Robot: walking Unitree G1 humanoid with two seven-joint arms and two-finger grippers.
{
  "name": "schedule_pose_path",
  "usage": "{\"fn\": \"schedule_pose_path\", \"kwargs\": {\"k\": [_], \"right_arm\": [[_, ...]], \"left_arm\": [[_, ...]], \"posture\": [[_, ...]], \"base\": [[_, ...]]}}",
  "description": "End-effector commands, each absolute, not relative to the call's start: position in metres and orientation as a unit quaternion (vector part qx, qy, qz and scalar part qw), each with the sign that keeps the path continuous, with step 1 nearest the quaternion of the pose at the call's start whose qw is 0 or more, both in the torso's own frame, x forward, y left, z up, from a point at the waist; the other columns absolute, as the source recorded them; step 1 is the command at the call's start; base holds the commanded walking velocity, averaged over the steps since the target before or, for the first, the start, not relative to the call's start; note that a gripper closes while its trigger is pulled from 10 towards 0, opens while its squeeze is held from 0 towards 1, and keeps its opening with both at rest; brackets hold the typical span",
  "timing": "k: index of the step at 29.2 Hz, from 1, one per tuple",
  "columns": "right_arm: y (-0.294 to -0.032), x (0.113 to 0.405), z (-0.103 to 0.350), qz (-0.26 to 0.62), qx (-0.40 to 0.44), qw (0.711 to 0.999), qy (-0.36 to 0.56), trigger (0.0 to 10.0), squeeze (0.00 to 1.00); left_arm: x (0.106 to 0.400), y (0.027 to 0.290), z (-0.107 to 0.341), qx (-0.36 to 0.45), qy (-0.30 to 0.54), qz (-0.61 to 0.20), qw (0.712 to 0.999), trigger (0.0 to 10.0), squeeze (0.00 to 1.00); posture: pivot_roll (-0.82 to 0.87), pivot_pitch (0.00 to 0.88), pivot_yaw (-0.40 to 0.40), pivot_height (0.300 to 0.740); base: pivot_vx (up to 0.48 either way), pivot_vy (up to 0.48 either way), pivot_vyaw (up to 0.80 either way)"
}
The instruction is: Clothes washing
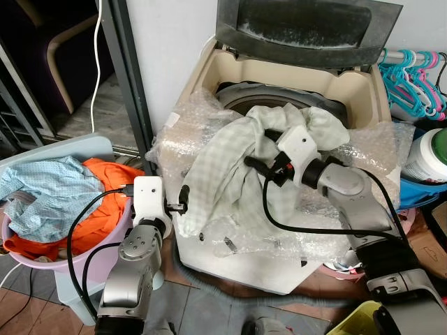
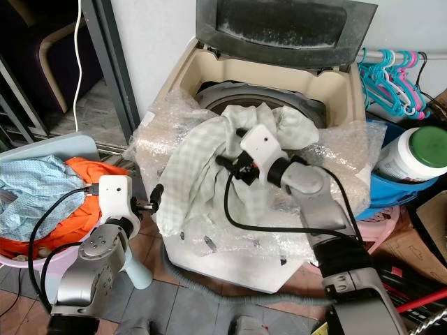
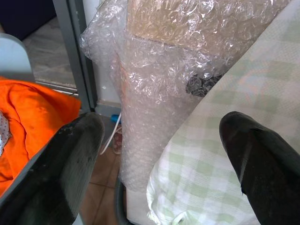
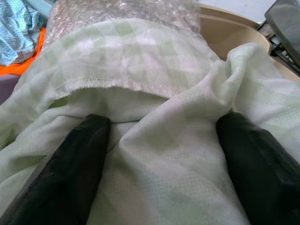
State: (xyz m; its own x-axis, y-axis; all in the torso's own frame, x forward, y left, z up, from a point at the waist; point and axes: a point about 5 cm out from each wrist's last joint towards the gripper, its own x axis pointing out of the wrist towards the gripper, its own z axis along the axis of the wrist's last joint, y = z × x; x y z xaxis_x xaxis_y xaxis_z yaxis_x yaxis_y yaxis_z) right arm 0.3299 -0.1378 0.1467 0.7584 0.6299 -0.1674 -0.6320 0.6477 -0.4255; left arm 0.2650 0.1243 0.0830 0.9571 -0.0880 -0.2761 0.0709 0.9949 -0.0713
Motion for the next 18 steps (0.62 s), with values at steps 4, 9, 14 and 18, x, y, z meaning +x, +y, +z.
{"fn": "schedule_pose_path", "kwargs": {"k": [4, 9, 14, 18], "right_arm": [[-0.147, 0.336, 0.134, 0.272, -0.239, 0.931, 0.036, 0.0, 0.66], [-0.154, 0.340, 0.126, 0.242, -0.215, 0.943, 0.072, 0.0, 0.00], [-0.159, 0.345, 0.124, 0.225, -0.178, 0.953, 0.098, 0.0, 0.00], [-0.159, 0.346, 0.123, 0.225, -0.176, 0.952, 0.108, 0.0, 0.00]], "left_arm": [[0.266, 0.119, 0.087, -0.026, 0.136, -0.054, 0.989, 10.0, 0.00], [0.266, 0.118, 0.086, -0.029, 0.139, -0.052, 0.988, 10.0, 0.00], [0.266, 0.118, 0.086, -0.031, 0.141, -0.049, 0.988, 10.0, 0.00], [0.267, 0.119, 0.085, -0.031, 0.141, -0.048, 0.988, 10.0, 0.00]], "posture": [[-0.03, 0.018, -0.039, 0.740], [-0.03, 0.018, -0.043, 0.740], [-0.03, 0.017, -0.049, 0.740], [-0.03, 0.017, -0.044, 0.740]], "base": [[0.000, 0.000, 0.00], [0.000, 0.000, 0.00], [0.000, 0.000, 0.00], [0.000, 0.000, 0.00]]}}
